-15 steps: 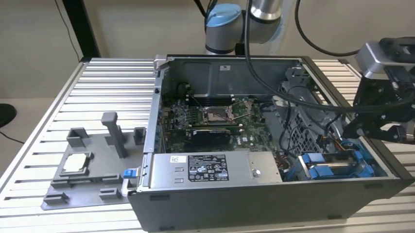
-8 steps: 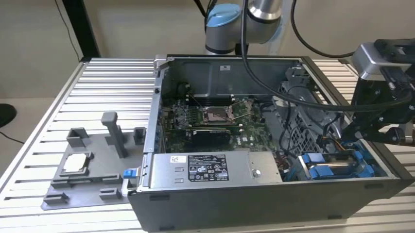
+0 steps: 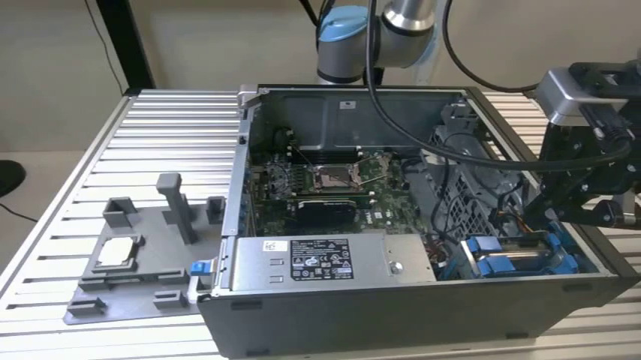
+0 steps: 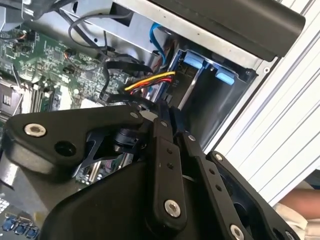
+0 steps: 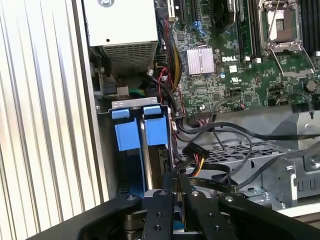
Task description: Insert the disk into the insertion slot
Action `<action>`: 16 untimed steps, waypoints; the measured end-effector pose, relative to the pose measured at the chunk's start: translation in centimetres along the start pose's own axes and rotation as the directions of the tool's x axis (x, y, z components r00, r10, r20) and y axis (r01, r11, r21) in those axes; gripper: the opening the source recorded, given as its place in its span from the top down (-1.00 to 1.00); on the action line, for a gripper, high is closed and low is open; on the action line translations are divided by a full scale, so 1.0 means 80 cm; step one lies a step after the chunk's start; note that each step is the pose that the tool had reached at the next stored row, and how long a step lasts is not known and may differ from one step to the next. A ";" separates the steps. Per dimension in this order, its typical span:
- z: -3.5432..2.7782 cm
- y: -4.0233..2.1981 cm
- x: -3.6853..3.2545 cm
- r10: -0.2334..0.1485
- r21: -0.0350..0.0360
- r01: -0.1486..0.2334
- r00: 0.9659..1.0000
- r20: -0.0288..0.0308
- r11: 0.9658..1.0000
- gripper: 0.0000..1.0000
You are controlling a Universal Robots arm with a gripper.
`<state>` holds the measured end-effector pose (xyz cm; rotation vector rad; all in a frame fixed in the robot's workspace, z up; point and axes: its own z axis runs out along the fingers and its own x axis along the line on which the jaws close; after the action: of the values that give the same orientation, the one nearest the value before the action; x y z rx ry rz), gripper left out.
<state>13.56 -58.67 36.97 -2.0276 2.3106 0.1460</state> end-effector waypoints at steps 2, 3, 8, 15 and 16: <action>0.0005 0.0026 0.0005 -0.002 0.001 0.002 1.000 -0.006 1.000 1.00; 0.0011 0.0042 0.0008 -0.004 0.000 0.004 1.000 -0.007 1.000 1.00; 0.0060 0.0085 0.0019 -0.025 0.014 0.025 1.000 -0.008 1.000 1.00; 0.0144 0.0138 0.0022 -0.052 0.053 0.053 0.999 -0.008 0.997 1.00; 0.0162 0.0155 0.0025 -0.054 0.057 0.055 0.998 -0.008 0.997 1.00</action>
<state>12.29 -58.56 35.69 -2.0641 2.2337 0.0702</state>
